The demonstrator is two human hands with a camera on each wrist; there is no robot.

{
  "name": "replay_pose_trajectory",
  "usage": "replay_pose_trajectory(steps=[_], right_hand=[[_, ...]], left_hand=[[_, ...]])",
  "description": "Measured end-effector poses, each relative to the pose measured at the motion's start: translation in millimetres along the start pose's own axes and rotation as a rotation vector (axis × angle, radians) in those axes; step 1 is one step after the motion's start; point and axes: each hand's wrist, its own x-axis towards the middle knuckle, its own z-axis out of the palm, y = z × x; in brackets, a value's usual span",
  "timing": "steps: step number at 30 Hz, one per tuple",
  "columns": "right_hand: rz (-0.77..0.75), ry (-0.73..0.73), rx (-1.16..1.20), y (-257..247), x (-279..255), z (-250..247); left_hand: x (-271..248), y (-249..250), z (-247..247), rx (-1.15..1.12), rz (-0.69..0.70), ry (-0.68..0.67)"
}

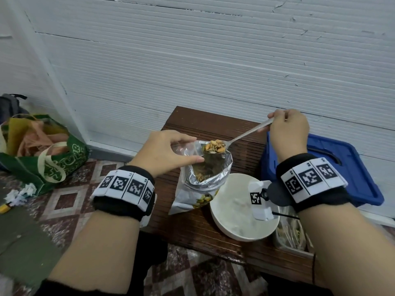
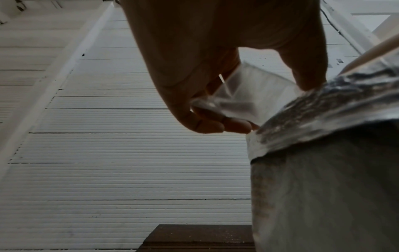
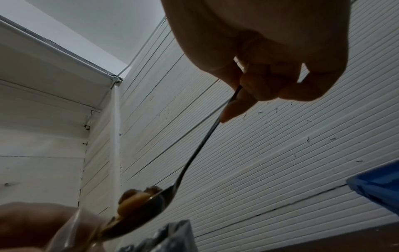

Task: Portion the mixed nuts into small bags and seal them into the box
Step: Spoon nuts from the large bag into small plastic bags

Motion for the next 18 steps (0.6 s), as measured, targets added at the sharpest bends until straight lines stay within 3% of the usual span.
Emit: replay_pose_trajectory(steps=[12,18], right_hand=[[-0.075,-0.111,0.102,-18.4,-8.7,20.0],[-0.305,-0.159,0.267,-34.3,-25.8,17.6]], left_hand=[[4.9,10.0,12.3,0.027,0.073,0.045],[3.2,13.2,14.1,-0.041,0.069,0.124]])
